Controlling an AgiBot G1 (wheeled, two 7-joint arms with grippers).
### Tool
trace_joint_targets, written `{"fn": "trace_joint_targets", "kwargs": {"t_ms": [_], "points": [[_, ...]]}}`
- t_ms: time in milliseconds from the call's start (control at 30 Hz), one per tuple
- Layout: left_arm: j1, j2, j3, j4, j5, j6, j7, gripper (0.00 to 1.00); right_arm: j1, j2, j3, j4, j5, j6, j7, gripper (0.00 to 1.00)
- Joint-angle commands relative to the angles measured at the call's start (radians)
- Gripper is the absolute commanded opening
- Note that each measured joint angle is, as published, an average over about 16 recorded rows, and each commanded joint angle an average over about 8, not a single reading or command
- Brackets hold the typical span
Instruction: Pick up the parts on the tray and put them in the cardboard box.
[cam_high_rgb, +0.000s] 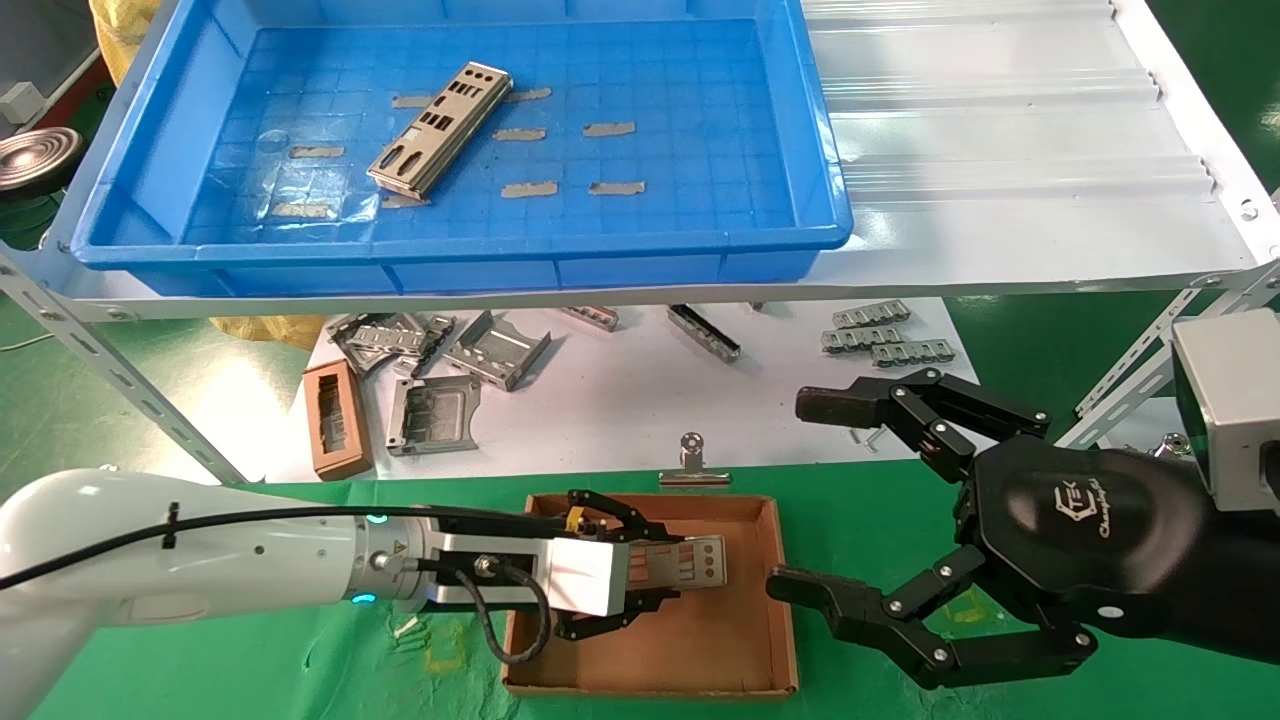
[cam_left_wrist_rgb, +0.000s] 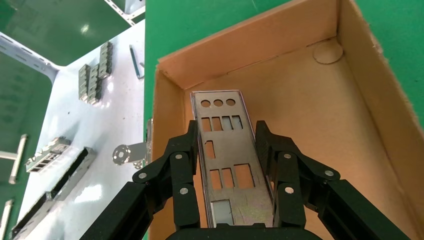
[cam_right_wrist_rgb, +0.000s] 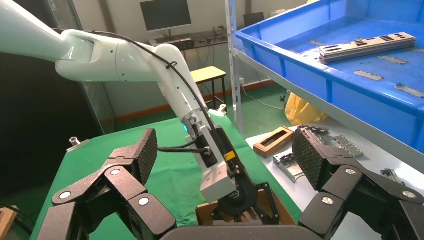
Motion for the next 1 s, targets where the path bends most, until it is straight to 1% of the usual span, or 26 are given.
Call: {"fn": "trace_joint_targets", "kwargs": {"t_ms": [33, 300, 500, 600, 733, 900, 1000], "points": [[0.0, 0.009, -0.001, 0.013, 0.001, -0.007, 0.008, 1.0, 0.0, 0.0, 0.0, 0.0, 0.0, 0.0, 0.0, 1.0], [0.005, 0.02, -0.006, 0.017, 0.005, -0.029, 0.046, 1.0, 0.0, 0.0, 0.0, 0.0, 0.0, 0.0, 0.0, 1.0], [0.009, 0.002, -0.015, -0.002, -0.029, 0.018, 0.055, 1.0, 0.0, 0.0, 0.0, 0.0, 0.0, 0.0, 0.0, 1.0], [0.011, -0.015, -0.022, -0.008, -0.066, 0.066, 0.033, 1.0, 0.0, 0.0, 0.0, 0.0, 0.0, 0.0, 0.0, 1.0], [0.012, -0.04, -0.034, 0.004, -0.141, 0.157, -0.025, 1.0, 0.0, 0.0, 0.0, 0.0, 0.0, 0.0, 0.0, 1.0], [0.01, -0.061, -0.048, 0.056, -0.25, 0.292, -0.124, 1.0, 0.0, 0.0, 0.0, 0.0, 0.0, 0.0, 0.0, 1.0], [0.006, -0.066, -0.052, 0.089, -0.296, 0.354, -0.161, 1.0, 0.0, 0.0, 0.0, 0.0, 0.0, 0.0, 0.0, 1.0]]}}
